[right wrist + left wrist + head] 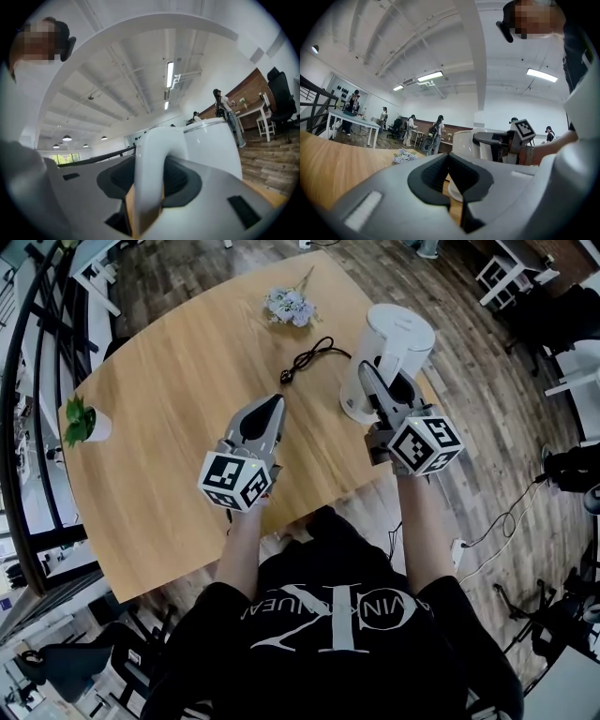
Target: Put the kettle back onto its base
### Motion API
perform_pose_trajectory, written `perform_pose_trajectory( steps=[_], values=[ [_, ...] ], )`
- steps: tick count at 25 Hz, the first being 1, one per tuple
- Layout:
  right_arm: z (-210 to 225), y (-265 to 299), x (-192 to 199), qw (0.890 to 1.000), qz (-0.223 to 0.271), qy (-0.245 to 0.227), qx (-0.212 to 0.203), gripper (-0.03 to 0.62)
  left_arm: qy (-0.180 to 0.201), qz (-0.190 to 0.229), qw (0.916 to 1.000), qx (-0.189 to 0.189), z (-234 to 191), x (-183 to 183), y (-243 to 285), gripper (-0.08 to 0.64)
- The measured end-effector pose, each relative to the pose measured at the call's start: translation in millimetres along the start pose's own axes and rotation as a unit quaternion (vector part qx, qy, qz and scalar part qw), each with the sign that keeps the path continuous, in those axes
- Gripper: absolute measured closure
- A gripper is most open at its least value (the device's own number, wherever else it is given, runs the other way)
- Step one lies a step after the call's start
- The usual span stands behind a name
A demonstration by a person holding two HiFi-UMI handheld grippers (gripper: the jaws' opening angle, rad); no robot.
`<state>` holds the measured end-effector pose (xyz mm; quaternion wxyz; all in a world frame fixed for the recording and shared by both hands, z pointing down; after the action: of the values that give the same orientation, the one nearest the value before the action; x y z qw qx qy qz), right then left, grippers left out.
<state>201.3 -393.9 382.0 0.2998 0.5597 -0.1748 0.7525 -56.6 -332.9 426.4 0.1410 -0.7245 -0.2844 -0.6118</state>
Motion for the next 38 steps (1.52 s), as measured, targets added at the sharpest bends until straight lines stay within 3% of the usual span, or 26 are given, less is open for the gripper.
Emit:
perform_pose_trajectory(
  steps=[4,9,18,25,30,35,38],
  values=[
    [-10,2,8,0.997,-0.033,-0.049,-0.044,0.434,0.002,-0.001,1.0000,0.004,4,1,1,0.548],
    [-4,-24,17,0.984,-0.085,-0.104,-0.118,0.434,0.005,0.000,1.0000,0.007,4,1,-3,0.549],
    [30,-63,19,0.966,-0.153,-0.124,-0.169,0.436,-0.001,-0.002,0.9999,0.012,1,4,-7,0.548],
    [49,-72,14,0.938,-0.209,-0.129,-0.244,0.436,0.004,-0.008,0.9998,0.019,7,4,-11,0.548],
    [45,-75,17,0.948,-0.198,-0.121,-0.217,0.436,0.006,-0.009,0.9998,0.017,6,4,-16,0.549],
    [37,-82,31,0.983,-0.116,-0.093,-0.104,0.436,0.006,-0.010,0.9998,0.018,5,5,-18,0.549],
    [31,-86,41,0.991,-0.092,-0.085,-0.056,0.416,0.006,-0.009,0.9998,0.019,4,4,-19,0.548]
  ],
)
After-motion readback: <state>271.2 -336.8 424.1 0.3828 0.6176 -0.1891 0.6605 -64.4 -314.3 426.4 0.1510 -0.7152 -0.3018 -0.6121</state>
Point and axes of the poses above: the fingertips, and each gripper's own axes: y forward along the fingers, z to its right, x out of its underside, the point moved 9 cm from there along -y, backward along the fingers, and after that the axes turned 6 degrees about -z, right-handed, at the moved point
